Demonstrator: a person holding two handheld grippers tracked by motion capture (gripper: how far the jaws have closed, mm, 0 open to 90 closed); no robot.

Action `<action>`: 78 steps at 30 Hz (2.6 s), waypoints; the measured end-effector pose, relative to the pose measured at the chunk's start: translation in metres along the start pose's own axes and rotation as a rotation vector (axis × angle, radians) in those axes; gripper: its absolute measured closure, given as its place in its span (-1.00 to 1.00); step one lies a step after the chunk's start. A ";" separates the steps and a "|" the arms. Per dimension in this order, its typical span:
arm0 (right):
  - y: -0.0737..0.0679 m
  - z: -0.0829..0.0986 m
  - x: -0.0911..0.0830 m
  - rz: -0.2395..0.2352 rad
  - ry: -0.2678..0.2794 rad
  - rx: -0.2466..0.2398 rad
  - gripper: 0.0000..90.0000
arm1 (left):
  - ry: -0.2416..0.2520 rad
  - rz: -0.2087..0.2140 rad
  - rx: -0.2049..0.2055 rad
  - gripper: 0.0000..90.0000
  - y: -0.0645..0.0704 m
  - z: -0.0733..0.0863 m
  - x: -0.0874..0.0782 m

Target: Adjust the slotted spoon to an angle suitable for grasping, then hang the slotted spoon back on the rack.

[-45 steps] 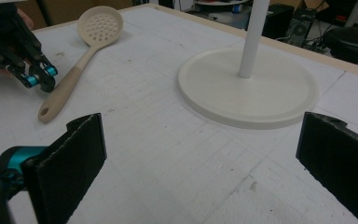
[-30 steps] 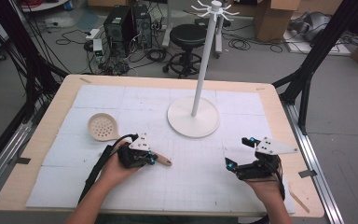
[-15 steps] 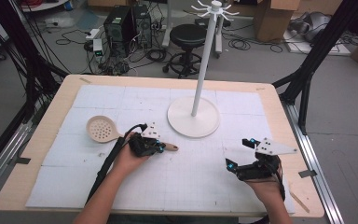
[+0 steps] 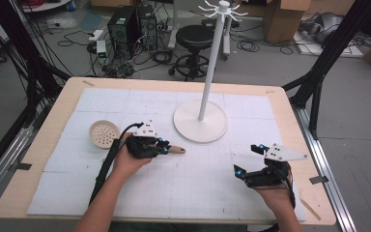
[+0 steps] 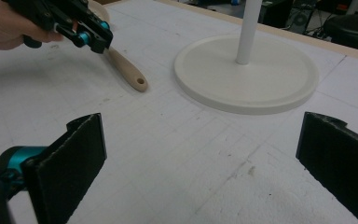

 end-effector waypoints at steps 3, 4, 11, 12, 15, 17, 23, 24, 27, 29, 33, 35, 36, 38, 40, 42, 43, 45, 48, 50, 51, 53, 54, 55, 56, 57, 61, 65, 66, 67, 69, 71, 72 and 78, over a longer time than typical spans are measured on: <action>0.001 0.000 -0.002 0.001 0.005 0.002 -0.99 | 0.041 0.007 -0.014 0.49 0.000 -0.005 -0.010; 0.002 0.000 -0.002 0.001 0.007 0.005 -1.00 | 0.065 0.015 -0.021 0.46 -0.001 -0.008 -0.016; 0.005 -0.001 -0.003 0.004 0.014 0.011 -0.99 | 0.166 0.054 -0.037 0.07 -0.004 -0.019 -0.062; 0.006 -0.002 -0.002 0.004 0.021 0.010 -0.99 | 0.166 0.054 -0.046 -0.14 -0.005 -0.019 -0.066; 0.006 -0.003 0.000 0.000 0.024 0.015 -1.00 | 0.182 0.044 -0.057 -0.27 -0.010 -0.017 -0.081; 0.006 -0.004 0.001 -0.004 0.026 0.014 -0.99 | 0.209 0.038 -0.057 -0.39 -0.014 -0.016 -0.090; 0.007 -0.005 0.004 -0.009 0.029 0.015 -0.99 | 0.239 0.017 -0.047 -0.69 -0.024 -0.011 -0.112; 0.007 -0.005 0.005 -0.008 0.029 0.015 -1.00 | 0.249 0.014 -0.043 -0.69 -0.025 -0.011 -0.116; 0.008 -0.006 0.005 -0.010 0.036 0.016 -1.00 | 0.265 0.026 -0.017 -0.76 -0.026 -0.011 -0.124; 0.009 -0.006 0.005 -0.008 0.038 0.013 -1.00 | 0.273 0.026 0.000 -0.79 -0.025 -0.011 -0.127; 0.009 -0.005 0.004 -0.010 0.036 0.024 -1.00 | 0.281 0.047 0.000 -0.85 -0.024 -0.011 -0.127; 0.009 -0.005 0.005 -0.009 0.036 0.023 -1.00 | 0.287 0.049 0.001 -0.85 -0.023 -0.012 -0.127; 0.009 -0.005 0.005 -0.009 0.036 0.024 -1.00 | 0.286 0.051 0.002 -0.85 -0.024 -0.011 -0.128; 0.009 -0.005 0.005 -0.010 0.036 0.023 -1.00 | 0.289 0.052 0.004 -0.85 -0.024 -0.011 -0.128; 0.009 -0.005 0.004 -0.010 0.039 0.024 -1.00 | 0.288 0.058 -0.001 -0.85 -0.025 -0.010 -0.127; 0.009 -0.005 0.004 -0.011 0.036 0.027 -1.00 | 0.281 0.054 -0.003 -0.85 -0.026 -0.009 -0.125; 0.009 -0.005 0.004 -0.011 0.036 0.027 -1.00 | 0.281 0.054 -0.003 -0.85 -0.026 -0.009 -0.125; 0.009 -0.005 0.004 -0.012 0.035 0.028 -1.00 | 0.274 0.054 -0.004 -0.85 -0.026 -0.008 -0.123; 0.008 -0.004 0.004 -0.010 0.033 0.026 -1.00 | 0.258 0.058 -0.006 -0.85 -0.026 -0.007 -0.118; 0.008 -0.005 0.003 -0.010 0.034 0.025 -1.00 | 0.252 0.056 -0.005 -0.85 -0.026 -0.006 -0.117; 0.009 -0.005 0.003 -0.007 0.038 0.019 -1.00 | 0.250 0.053 -0.004 -0.85 -0.026 -0.006 -0.116; 0.008 -0.005 0.003 -0.007 0.039 0.016 -1.00 | 0.254 0.057 -0.005 -0.85 -0.026 -0.007 -0.115; 0.008 -0.005 0.003 -0.007 0.039 0.016 -1.00 | 0.256 0.052 -0.003 -0.85 -0.027 -0.007 -0.115; 0.008 -0.005 0.002 -0.008 0.037 0.019 -1.00 | 0.256 0.047 -0.001 -0.85 -0.028 -0.007 -0.116; 0.008 -0.005 0.002 -0.007 0.035 0.020 -1.00 | 0.259 0.045 -0.004 -0.85 -0.030 -0.008 -0.116; 0.007 -0.005 0.001 -0.007 0.036 0.023 -1.00 | 0.263 0.045 -0.009 -0.85 -0.032 -0.008 -0.116; 0.006 -0.004 0.001 -0.008 0.026 0.020 -1.00 | 0.264 0.045 -0.020 -0.85 -0.037 -0.011 -0.114; 0.005 -0.004 0.001 -0.007 0.026 0.014 -1.00 | 0.208 0.043 -0.016 -0.85 -0.041 -0.012 -0.095; 0.004 -0.004 0.001 -0.008 0.025 0.011 -0.99 | 0.185 0.044 -0.015 -0.85 -0.042 -0.012 -0.089; 0.003 -0.003 0.000 -0.012 0.023 0.012 -1.00 | 0.158 0.037 -0.012 -0.85 -0.044 -0.012 -0.083; 0.003 -0.003 -0.001 -0.011 0.027 0.008 -1.00 | 0.109 0.034 -0.003 -0.85 -0.045 -0.012 -0.072; 0.003 -0.003 -0.002 -0.010 0.031 0.009 -1.00 | 0.060 0.035 0.004 -0.85 -0.046 -0.012 -0.060; 0.004 -0.003 -0.003 -0.010 0.031 0.013 -0.99 | 0.030 0.030 0.009 -0.85 -0.048 -0.011 -0.054; 0.006 0.000 -0.006 -0.004 0.032 0.018 -0.99 | -0.106 0.026 0.028 -0.81 -0.054 -0.001 -0.027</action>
Point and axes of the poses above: each handheld gripper's, and its own axes: x roughly forward along the jaws, z roughly out of its underside, y roughly to its right, the point moved 8 cm from there along x, roughly forward along the jaws, and after that the axes turned 9 degrees about -x, right-handed, at the moved point
